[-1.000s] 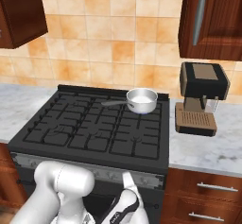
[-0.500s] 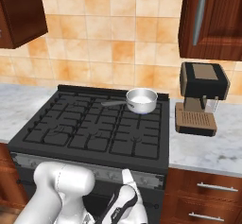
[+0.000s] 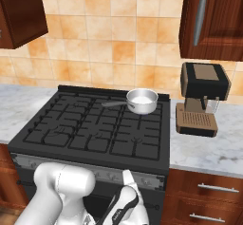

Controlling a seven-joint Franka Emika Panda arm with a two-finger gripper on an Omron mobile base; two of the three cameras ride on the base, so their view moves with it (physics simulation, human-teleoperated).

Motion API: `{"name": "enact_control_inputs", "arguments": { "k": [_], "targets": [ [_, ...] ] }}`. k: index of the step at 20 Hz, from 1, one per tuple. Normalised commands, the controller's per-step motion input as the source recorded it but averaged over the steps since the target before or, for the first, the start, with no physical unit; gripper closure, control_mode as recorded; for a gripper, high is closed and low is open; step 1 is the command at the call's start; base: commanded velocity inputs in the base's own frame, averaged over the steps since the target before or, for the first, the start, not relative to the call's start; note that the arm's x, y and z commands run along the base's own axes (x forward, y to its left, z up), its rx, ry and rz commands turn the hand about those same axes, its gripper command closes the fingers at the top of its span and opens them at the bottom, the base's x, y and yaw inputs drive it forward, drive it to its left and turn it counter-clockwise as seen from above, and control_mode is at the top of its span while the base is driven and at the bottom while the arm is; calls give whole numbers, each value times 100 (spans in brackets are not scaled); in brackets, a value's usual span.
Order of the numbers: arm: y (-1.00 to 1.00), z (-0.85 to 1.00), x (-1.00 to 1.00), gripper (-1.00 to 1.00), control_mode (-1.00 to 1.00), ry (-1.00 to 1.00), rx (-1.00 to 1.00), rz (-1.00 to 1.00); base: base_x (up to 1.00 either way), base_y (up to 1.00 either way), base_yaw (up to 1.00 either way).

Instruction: Turn off the rear right burner of the stove.

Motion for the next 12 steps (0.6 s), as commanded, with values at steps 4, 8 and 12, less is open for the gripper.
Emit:
{"name": "enact_control_inputs", "arguments": {
  "k": [4, 8, 12],
  "targets": [
    [-16, -14, -10, -100, -100, 0, 0, 0, 0, 0, 0],
    [-13, -1, -14, -100, -100, 0, 0, 0, 0, 0, 0],
    [-4, -1, 8, -100, -100, 0, 0, -4, 0, 0, 0]
  ]
}}
